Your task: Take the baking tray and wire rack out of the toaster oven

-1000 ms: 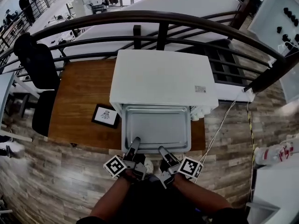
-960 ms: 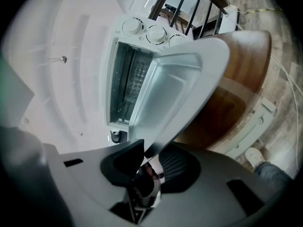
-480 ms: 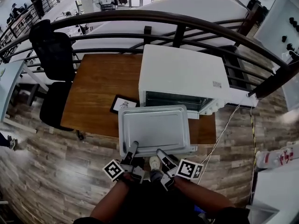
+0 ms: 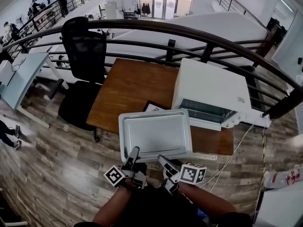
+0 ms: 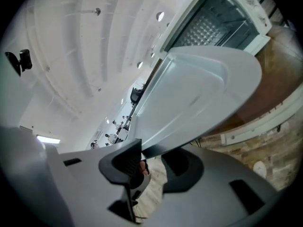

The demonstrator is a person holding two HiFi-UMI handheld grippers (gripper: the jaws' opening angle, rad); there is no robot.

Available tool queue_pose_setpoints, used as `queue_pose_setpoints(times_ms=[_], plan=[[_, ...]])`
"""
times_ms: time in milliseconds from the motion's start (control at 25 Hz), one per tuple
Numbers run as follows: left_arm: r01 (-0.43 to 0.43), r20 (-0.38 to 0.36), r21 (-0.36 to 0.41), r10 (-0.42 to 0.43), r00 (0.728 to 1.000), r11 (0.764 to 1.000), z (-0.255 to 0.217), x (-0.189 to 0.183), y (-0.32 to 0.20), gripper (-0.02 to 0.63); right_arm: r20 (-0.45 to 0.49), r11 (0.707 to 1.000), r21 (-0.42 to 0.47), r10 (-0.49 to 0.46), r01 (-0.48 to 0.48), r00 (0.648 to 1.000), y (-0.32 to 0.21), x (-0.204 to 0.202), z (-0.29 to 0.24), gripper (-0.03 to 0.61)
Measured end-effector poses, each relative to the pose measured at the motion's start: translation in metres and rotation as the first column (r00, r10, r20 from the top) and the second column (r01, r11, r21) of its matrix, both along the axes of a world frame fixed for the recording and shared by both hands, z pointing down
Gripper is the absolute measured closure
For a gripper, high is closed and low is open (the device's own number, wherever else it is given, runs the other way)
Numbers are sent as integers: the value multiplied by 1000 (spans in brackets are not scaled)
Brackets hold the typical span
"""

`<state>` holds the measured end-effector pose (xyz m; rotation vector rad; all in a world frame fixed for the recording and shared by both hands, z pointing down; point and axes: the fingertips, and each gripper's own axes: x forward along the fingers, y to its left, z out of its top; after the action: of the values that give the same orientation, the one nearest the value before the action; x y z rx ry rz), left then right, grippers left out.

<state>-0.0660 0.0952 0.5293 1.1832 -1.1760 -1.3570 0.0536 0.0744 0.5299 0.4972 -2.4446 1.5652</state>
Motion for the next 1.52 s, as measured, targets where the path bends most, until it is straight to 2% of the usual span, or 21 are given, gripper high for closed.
queue_pose_setpoints(times_ms=[200, 280, 480, 640, 920, 1160, 1520], plan=[[21, 50, 21, -22, 998, 1000, -14, -35, 18, 591, -1, 994, 42, -104, 104, 995, 17, -34, -9, 445], [15, 73, 23, -17, 997, 1000, -18, -44, 22, 591, -18, 988, 74, -132, 133, 991, 21, -43, -11, 425], [-7, 87, 27, 5, 996, 1000, -21, -64, 19, 589, -37, 982, 132, -130, 133, 991, 20, -63, -13, 405], [-3, 85, 14, 2, 996, 1000, -14, -81, 11, 589, -42, 983, 120, -136, 140, 990, 10, -80, -6, 403], [35, 95, -9, -34, 995, 999, -4, -129, -31, 586, -45, 976, 112, -181, 185, 983, -37, -130, 5, 399], [58, 135, -28, -54, 989, 998, -9, -179, -84, 586, -23, 970, 117, -211, 212, 977, -91, -180, 2, 397], [49, 154, -110, -31, 988, 993, 7, -206, -136, 581, 14, 979, 52, -200, 199, 980, -141, -207, 22, 396]])
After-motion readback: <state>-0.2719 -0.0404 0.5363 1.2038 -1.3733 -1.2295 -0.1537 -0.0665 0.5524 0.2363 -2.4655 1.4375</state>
